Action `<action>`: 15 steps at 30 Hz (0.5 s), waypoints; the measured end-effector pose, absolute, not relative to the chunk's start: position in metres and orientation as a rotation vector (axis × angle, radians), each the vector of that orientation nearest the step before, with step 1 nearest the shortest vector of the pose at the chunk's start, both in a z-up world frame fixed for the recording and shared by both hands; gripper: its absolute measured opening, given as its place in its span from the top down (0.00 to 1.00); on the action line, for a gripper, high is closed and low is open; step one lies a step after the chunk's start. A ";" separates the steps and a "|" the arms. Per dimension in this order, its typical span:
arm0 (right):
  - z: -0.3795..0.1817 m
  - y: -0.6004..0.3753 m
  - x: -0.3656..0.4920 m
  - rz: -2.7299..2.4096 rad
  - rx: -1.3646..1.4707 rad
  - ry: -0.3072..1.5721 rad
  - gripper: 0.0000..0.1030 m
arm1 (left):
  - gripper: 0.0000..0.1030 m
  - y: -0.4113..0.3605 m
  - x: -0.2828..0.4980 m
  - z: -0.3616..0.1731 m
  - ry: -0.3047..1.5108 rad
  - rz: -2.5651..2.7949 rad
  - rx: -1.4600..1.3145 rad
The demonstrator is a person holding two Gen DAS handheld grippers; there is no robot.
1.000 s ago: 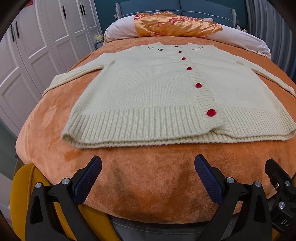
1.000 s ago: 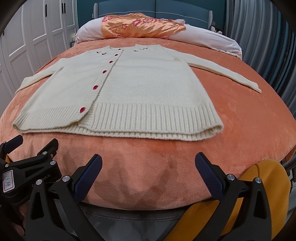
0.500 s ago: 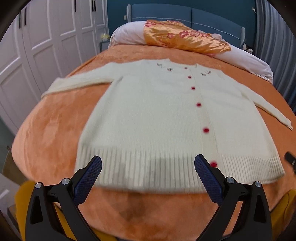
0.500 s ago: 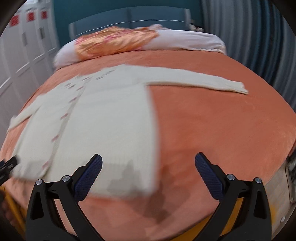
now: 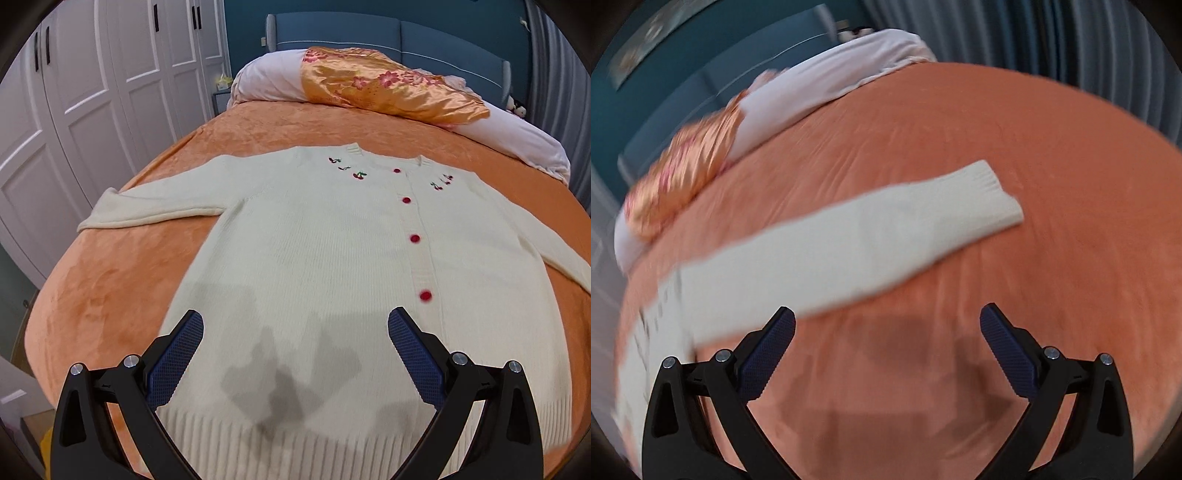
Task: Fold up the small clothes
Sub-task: 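Grasp the cardigan sleeve cuff with the right gripper and lift it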
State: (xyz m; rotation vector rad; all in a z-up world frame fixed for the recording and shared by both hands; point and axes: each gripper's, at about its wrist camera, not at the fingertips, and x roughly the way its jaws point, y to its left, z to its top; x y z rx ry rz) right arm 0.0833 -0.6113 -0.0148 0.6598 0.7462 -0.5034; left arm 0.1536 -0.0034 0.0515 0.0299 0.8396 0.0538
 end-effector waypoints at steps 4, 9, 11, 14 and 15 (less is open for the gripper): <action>-0.036 -0.650 0.103 -0.529 0.836 0.720 0.15 | 0.05 -0.007 0.172 0.043 0.845 0.068 0.036; -0.046 -0.667 0.121 -0.579 0.920 0.707 0.59 | 0.05 -0.007 0.189 0.034 0.857 0.072 0.044; -0.037 -0.659 0.138 -0.551 0.913 0.711 0.86 | 0.05 -0.002 0.193 0.032 0.857 0.074 0.035; 0.004 -0.625 0.166 -0.435 0.847 0.624 0.92 | 0.05 0.005 0.200 0.031 0.850 0.085 0.021; 0.022 -0.607 0.178 -0.377 0.804 0.597 0.92 | 0.05 0.008 0.202 0.030 0.849 0.089 0.017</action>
